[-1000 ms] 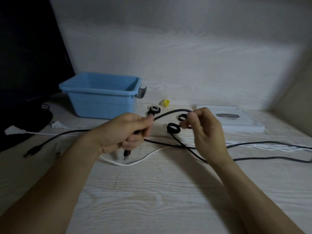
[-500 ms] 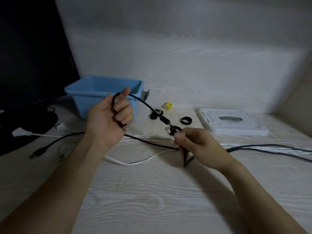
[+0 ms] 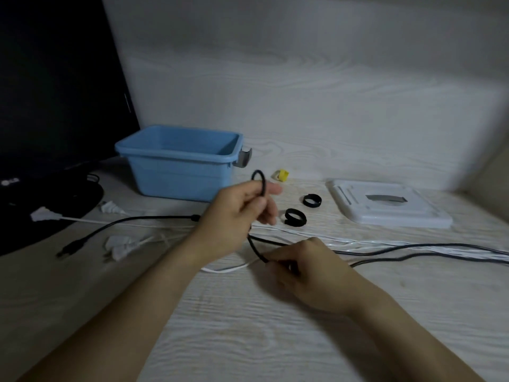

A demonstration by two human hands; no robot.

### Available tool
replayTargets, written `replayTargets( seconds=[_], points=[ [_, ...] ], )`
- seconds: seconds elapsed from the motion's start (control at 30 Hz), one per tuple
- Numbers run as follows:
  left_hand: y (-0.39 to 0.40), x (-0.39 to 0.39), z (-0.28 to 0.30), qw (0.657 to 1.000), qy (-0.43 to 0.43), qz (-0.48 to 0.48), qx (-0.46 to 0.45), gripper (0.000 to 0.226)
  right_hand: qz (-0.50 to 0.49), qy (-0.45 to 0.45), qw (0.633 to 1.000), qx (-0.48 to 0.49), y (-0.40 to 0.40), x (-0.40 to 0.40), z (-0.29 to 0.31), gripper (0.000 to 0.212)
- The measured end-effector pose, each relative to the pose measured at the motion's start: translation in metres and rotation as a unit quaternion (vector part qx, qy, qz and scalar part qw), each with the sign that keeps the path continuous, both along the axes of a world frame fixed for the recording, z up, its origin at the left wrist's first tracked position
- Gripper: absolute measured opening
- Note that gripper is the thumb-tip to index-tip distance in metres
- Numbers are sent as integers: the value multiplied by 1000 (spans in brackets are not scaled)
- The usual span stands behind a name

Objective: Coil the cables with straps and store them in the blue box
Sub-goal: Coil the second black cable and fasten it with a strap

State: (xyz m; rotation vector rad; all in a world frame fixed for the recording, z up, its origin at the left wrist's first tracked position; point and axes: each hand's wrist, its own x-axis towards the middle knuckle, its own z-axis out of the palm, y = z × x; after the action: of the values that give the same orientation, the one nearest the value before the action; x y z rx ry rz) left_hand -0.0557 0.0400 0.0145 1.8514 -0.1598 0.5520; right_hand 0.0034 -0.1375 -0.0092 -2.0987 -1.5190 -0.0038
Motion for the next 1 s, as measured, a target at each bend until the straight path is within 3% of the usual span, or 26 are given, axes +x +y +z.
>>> replayTargets(
  seconds=[0.17, 0.23, 0.37, 0.4, 0.47, 0.53, 0.63, 0.77, 0.9, 1.0],
  points=[
    [-23, 1, -19, 979, 36, 22, 201, 32, 10, -10, 997, 80, -3, 1, 2, 12],
    [-26, -2, -19, 974, 72, 22, 213, 29, 14, 22, 994, 106, -4, 0, 5, 2],
    [-20, -4, -11, 976, 111, 11, 188, 31, 17, 88, 985, 145, -10, 2, 12, 16],
    [-19, -4, -8, 978, 121, 0, 172, 32, 9, 80, 984, 157, -10, 4, 13, 18],
    [-15, -6, -4, 984, 164, -47, 46, 37, -31, 51, 980, 190, -13, 12, 14, 15],
    [-9, -8, 1, 969, 205, -115, -82, 45, -68, 31, 973, 220, -15, 21, 16, 7],
    [-9, -10, 5, 942, 225, -188, -165, 36, -76, 59, 971, 217, -14, 24, 12, 11],
    [-17, -6, 0, 905, 230, -194, -302, 34, -35, 256, 947, 192, -10, 18, 7, 31],
    [-23, -1, -6, 873, 212, -220, -379, 48, -55, 416, 874, 244, -4, 7, 14, 30],
    [-32, 0, -9, 864, 198, -238, -397, 42, -102, 497, 807, 301, -1, 8, 15, 35]
  ],
)
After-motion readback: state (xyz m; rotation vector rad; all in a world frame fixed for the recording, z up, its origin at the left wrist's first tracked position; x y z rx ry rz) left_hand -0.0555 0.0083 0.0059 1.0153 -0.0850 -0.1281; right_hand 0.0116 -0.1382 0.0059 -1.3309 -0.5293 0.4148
